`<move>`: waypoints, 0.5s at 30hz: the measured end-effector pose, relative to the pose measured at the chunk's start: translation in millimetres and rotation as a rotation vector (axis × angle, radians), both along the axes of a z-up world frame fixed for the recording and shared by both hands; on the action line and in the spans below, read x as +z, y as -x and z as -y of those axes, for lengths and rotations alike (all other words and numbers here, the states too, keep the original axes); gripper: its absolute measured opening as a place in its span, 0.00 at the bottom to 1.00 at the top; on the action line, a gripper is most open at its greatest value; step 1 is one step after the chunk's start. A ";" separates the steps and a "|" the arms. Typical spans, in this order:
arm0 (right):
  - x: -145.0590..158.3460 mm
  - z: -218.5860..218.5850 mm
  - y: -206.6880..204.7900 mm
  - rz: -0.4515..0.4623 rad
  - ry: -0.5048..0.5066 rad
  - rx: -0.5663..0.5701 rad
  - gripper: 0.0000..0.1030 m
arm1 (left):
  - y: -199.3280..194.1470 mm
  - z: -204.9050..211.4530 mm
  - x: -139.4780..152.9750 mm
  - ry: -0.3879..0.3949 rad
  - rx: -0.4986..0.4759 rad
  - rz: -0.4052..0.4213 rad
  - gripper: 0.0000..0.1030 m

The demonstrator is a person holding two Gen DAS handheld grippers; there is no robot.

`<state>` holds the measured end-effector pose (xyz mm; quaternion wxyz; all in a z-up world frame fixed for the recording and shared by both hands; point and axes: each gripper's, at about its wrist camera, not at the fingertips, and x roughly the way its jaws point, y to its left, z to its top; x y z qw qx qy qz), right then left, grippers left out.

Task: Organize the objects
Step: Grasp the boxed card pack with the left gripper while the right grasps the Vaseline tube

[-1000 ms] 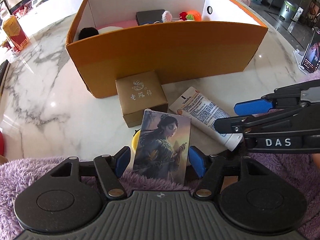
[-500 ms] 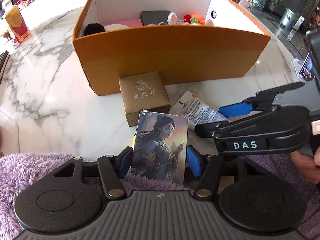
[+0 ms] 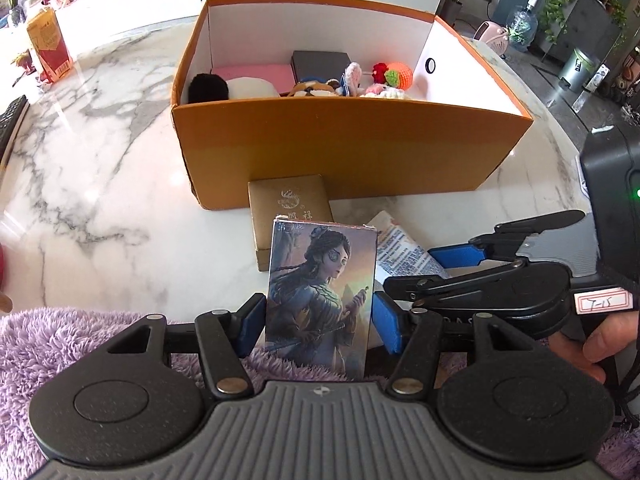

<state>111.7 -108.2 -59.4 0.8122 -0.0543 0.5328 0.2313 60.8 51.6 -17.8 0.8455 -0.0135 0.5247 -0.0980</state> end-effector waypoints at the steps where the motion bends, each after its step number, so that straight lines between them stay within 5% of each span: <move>1: 2.1 1.8 1.3 0.001 -0.001 -0.003 0.48 | 0.0 -0.2 1.6 0.001 0.002 0.003 0.65; 13: 46.4 31.3 17.9 0.064 -0.071 -0.047 0.43 | 5.7 9.1 24.1 0.058 -0.017 0.046 0.65; 14: 49.7 32.3 18.7 0.071 -0.070 -0.054 0.25 | 6.1 10.1 26.2 0.068 -0.019 0.049 0.65; 15: 52.3 33.7 18.8 0.072 -0.076 -0.061 0.20 | 6.0 10.9 28.2 0.075 -0.022 0.052 0.65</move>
